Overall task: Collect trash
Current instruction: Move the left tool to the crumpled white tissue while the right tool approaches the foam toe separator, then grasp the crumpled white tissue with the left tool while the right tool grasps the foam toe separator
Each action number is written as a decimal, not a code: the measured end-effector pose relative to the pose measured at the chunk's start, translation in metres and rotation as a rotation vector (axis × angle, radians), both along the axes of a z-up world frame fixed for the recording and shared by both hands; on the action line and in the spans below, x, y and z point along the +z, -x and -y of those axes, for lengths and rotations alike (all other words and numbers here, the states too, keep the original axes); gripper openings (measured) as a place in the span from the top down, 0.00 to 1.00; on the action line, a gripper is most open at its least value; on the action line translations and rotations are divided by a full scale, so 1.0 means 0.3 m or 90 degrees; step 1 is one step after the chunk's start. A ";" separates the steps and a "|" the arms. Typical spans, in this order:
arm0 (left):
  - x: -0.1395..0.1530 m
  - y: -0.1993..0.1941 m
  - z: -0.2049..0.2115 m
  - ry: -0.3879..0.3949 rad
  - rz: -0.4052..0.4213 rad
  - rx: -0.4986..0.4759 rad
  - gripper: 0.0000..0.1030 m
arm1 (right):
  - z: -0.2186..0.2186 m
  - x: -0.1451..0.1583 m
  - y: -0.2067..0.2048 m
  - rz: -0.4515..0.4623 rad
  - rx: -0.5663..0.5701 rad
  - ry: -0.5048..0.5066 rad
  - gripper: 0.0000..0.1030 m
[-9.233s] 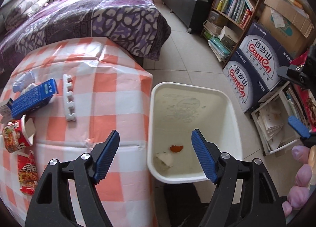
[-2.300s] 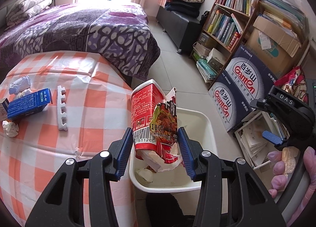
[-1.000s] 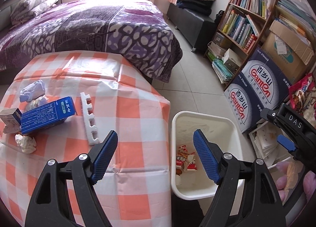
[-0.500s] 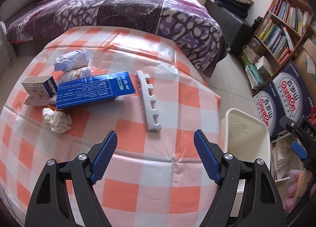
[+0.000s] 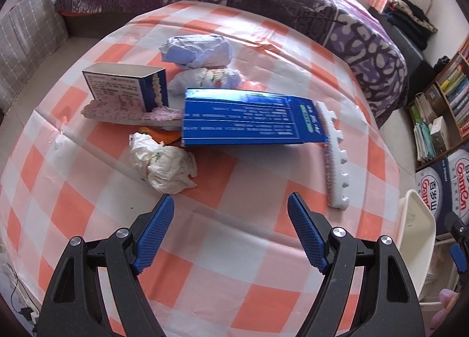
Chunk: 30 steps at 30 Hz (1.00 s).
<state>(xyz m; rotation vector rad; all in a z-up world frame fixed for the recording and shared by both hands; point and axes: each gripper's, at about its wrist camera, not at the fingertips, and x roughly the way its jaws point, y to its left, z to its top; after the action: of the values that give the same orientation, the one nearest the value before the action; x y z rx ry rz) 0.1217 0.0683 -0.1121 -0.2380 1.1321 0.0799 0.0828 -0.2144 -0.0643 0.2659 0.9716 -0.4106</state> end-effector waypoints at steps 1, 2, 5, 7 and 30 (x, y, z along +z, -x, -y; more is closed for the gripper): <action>-0.013 -0.010 -0.022 0.001 -0.007 0.011 0.25 | -0.020 -0.004 -0.011 -0.003 0.009 0.009 0.07; -0.026 -0.020 -0.042 0.000 -0.013 0.021 0.25 | -0.043 -0.008 -0.023 -0.005 0.020 0.021 0.07; -0.060 -0.044 -0.098 -0.004 -0.029 0.044 0.25 | -0.112 -0.018 -0.058 -0.010 0.060 0.065 0.07; -0.083 -0.056 -0.130 0.006 -0.038 0.054 0.25 | -0.148 -0.026 -0.079 -0.014 0.086 0.089 0.07; -0.052 -0.038 -0.236 0.026 -0.009 0.069 0.55 | -0.436 -0.255 -0.319 -0.079 0.290 0.100 0.20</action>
<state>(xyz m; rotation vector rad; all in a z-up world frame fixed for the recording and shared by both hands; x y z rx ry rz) 0.1330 0.1392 -0.1279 -0.3365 1.1356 0.1549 0.1786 -0.0836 -0.1410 -0.1262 1.0800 -0.0845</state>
